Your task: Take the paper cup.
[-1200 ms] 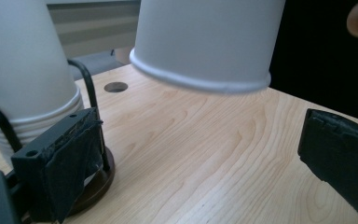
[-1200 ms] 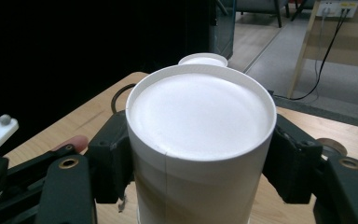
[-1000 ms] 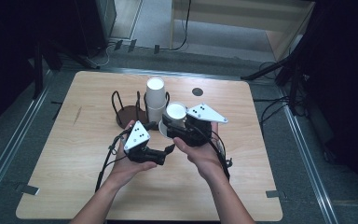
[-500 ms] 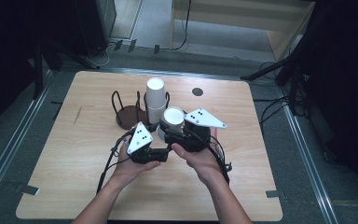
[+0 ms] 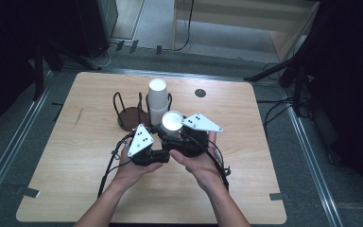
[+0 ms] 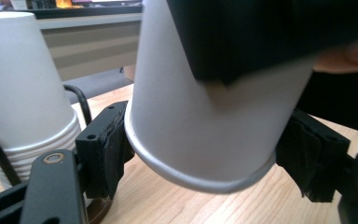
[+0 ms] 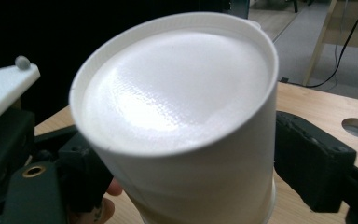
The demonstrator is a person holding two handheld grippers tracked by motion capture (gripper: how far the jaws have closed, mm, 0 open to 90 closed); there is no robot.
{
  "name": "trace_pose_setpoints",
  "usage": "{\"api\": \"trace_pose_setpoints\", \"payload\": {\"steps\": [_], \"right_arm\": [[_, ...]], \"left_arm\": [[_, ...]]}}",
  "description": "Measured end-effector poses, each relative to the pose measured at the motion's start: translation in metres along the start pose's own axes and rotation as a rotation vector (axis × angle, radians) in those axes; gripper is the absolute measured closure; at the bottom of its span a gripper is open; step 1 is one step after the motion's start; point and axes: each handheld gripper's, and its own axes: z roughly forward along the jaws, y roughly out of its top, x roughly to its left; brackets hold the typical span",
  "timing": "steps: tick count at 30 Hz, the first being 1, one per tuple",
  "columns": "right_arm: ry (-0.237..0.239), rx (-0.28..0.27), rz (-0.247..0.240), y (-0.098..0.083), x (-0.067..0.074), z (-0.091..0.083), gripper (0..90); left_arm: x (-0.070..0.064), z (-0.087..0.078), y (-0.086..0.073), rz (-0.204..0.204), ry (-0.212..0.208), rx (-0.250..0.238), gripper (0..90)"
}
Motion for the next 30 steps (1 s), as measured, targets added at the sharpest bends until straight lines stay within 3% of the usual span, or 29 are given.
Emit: {"api": "trace_pose_setpoints", "payload": {"steps": [4, 9, 18, 30], "right_arm": [[-0.003, 0.001, 0.0, -0.0026, 0.0005, 0.0022, 16.2], [-0.031, -0.042, -0.013, 0.004, 0.001, -0.0033, 24.3], [-0.013, -0.025, 0.02, 0.0029, -0.0001, -0.0004, 17.1], [0.001, -0.021, 0.04, -0.0025, 0.0018, 0.0038, 13.4]], "left_arm": [[0.0003, -0.0013, -0.0001, -0.004, 0.002, -0.006, 26.5], [0.0015, -0.0025, -0.0011, -0.007, -0.005, -0.011, 25.6], [-0.0007, -0.0039, -0.0002, -0.011, 0.012, -0.044, 32.2], [0.0017, -0.0068, 0.0014, -0.023, 0.026, -0.067, 32.7]]}}
